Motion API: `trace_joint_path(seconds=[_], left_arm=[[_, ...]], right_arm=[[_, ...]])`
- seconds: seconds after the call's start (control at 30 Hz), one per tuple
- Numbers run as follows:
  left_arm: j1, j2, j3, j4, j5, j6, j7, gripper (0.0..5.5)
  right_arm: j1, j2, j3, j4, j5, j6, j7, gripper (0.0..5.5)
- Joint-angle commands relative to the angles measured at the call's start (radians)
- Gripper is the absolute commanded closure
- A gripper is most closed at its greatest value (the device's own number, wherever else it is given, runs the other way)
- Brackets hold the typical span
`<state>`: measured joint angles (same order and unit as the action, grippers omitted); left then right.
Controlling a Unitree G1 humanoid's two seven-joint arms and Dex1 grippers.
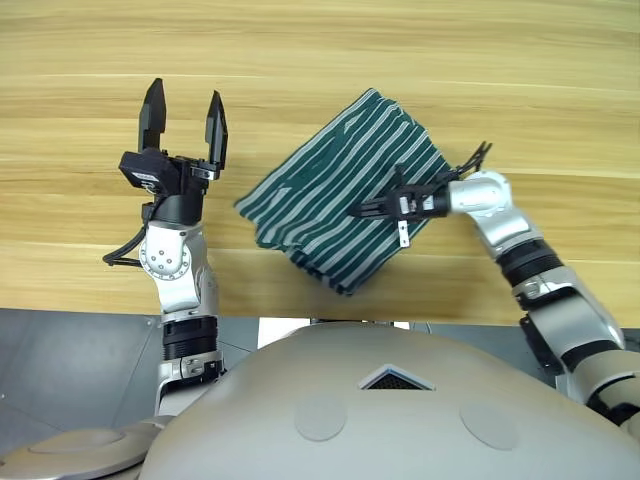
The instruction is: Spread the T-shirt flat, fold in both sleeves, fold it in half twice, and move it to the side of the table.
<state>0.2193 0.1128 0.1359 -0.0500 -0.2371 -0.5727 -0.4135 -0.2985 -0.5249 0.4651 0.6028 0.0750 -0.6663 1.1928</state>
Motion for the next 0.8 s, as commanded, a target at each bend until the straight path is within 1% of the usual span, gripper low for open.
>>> trace_joint_path(seconds=[0.03, 0.1, 0.13, 0.23, 0.33, 0.4, 0.53, 0.67, 0.8], left_arm=[[-0.020, 0.008, -0.020, -0.003, -0.009, 0.013, 0.000, 2.15], [-0.026, 0.012, -0.027, -0.003, -0.011, 0.014, -0.003, 2.15], [-0.028, 0.015, -0.028, -0.004, -0.013, 0.014, -0.004, 2.15], [-0.033, 0.019, -0.030, -0.007, -0.016, 0.016, -0.001, 2.15], [-0.025, 0.014, -0.034, -0.011, -0.012, 0.010, 0.005, 2.15], [-0.021, 0.011, -0.037, -0.011, -0.008, 0.005, 0.009, 2.15], [-0.020, 0.006, -0.042, -0.017, 0.002, -0.005, 0.017, 2.15], [-0.014, 0.008, -0.039, -0.026, 0.001, -0.009, 0.023, 2.15], [-0.008, 0.008, -0.041, -0.041, 0.000, -0.006, 0.028, 2.15]], right_arm=[[-0.039, -0.007, -0.138, -0.043, 0.193, 0.021, 0.069, 5.46], [-0.020, 0.014, -0.198, -0.165, 0.329, 0.075, 0.090, 5.46], [-0.001, 0.025, -0.207, -0.206, 0.320, 0.093, 0.051, 5.46], [0.081, 0.044, -0.200, -0.312, 0.174, 0.222, -0.145, 5.46], [0.214, 0.066, -0.166, -0.457, 0.035, 0.424, -0.330, 5.46], [0.270, 0.090, -0.154, -0.514, -0.039, 0.537, -0.432, 5.46], [0.316, 0.169, -0.137, -0.490, -0.156, 0.665, -0.619, 5.46], [0.320, 0.219, -0.092, -0.458, -0.201, 0.719, -0.665, 5.46], [0.261, 0.272, -0.052, -0.311, -0.240, 0.713, -0.701, 5.46]])
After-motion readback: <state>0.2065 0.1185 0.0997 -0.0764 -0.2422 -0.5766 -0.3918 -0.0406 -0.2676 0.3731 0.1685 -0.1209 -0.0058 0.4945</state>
